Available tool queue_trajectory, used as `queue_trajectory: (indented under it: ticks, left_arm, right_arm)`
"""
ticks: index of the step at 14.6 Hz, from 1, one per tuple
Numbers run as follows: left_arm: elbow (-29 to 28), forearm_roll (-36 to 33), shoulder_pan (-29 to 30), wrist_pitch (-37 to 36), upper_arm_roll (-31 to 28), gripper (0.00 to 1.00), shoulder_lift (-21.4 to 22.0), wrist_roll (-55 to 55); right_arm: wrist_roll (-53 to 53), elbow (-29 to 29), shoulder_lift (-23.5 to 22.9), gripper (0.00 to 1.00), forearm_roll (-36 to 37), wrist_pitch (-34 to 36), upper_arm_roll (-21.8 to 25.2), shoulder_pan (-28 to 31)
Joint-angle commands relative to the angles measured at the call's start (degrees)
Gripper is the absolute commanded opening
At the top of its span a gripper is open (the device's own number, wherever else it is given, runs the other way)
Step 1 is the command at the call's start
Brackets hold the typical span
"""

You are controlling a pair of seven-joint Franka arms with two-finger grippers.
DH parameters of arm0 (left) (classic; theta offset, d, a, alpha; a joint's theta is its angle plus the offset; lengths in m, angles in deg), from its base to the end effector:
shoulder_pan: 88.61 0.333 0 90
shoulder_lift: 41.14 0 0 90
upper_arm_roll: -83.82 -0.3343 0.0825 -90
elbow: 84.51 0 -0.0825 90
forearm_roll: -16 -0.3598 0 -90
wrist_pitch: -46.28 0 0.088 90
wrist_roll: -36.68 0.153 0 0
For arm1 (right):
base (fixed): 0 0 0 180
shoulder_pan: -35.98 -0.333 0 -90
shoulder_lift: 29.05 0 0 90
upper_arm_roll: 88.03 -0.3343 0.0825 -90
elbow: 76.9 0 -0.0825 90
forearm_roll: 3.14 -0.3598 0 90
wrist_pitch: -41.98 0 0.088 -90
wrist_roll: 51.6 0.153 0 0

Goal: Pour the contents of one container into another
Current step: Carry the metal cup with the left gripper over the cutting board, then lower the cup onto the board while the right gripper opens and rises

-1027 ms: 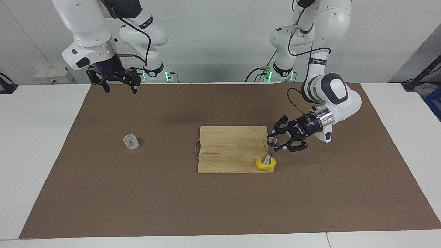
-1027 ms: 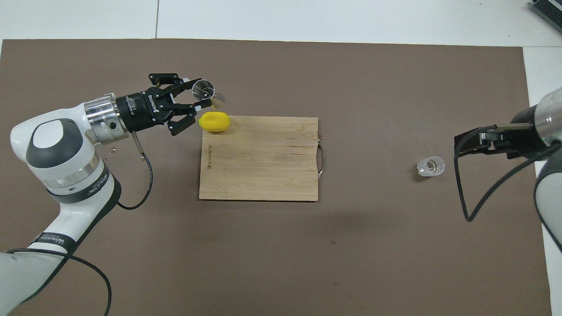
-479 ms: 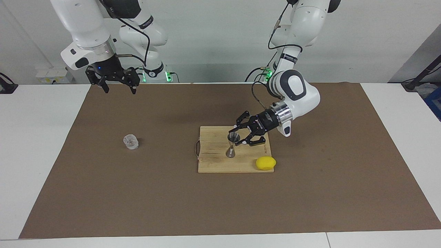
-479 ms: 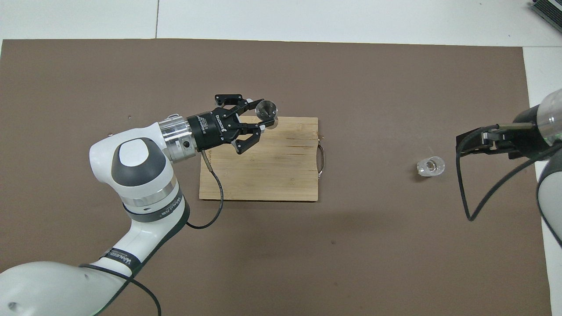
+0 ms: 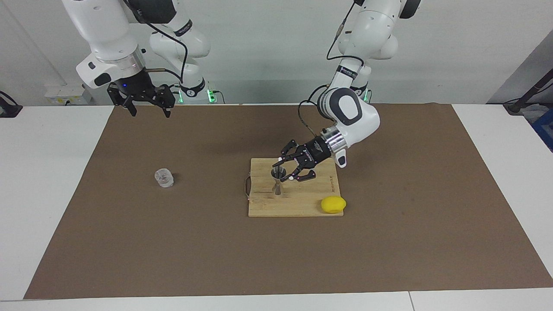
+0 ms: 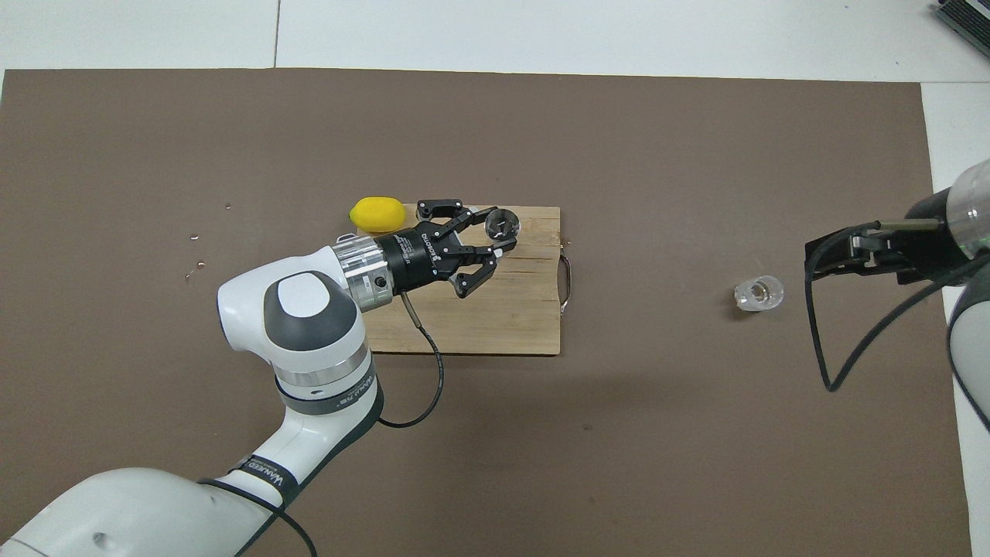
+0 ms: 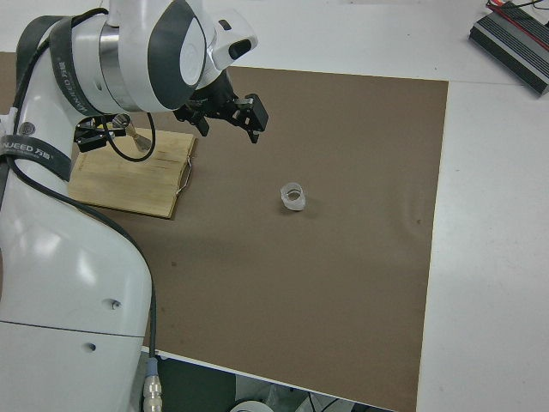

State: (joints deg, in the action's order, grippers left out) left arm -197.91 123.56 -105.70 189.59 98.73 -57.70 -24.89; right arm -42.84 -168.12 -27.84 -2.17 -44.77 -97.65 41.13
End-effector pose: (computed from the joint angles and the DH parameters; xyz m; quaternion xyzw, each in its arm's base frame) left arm 0.5380 -0.3494 0.3616 0.3937 0.7132 -0.3847 0.4340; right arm 0.5130 0.0383 0.5935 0.9988 -0.0377 -0.0272 0.0135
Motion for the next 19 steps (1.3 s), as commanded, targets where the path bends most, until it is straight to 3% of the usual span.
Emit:
queue_trajectory:
  ticks: [1, 11, 15, 19]
  left_arm:
    - [2.21, 1.51, -1.54, 1.53, -1.02, 0.0, -2.06, -0.05]
    - [6.44, 1.95, -4.09, 3.64, -1.02, 0.0, -6.2, 4.61]
    - [6.44, 1.86, -4.09, 4.08, -1.02, 0.0, -6.46, 4.79]
    - [6.35, 1.86, -4.18, 4.17, -1.02, 0.0, -6.99, 5.49]
  right_arm:
    - [4.92, -0.36, 0.2, 1.0, -1.32, -2.18, -0.13, 1.36]
    - [44.39, -2.12, -4.81, 1.0, -4.84, -13.0, -0.13, 2.59]
    - [54.16, -4.75, -5.86, 1.0, -11.15, -14.76, -0.13, 7.06]
    - [60.13, -4.41, -11.04, 1.0, -16.16, -14.76, -0.13, 11.28]
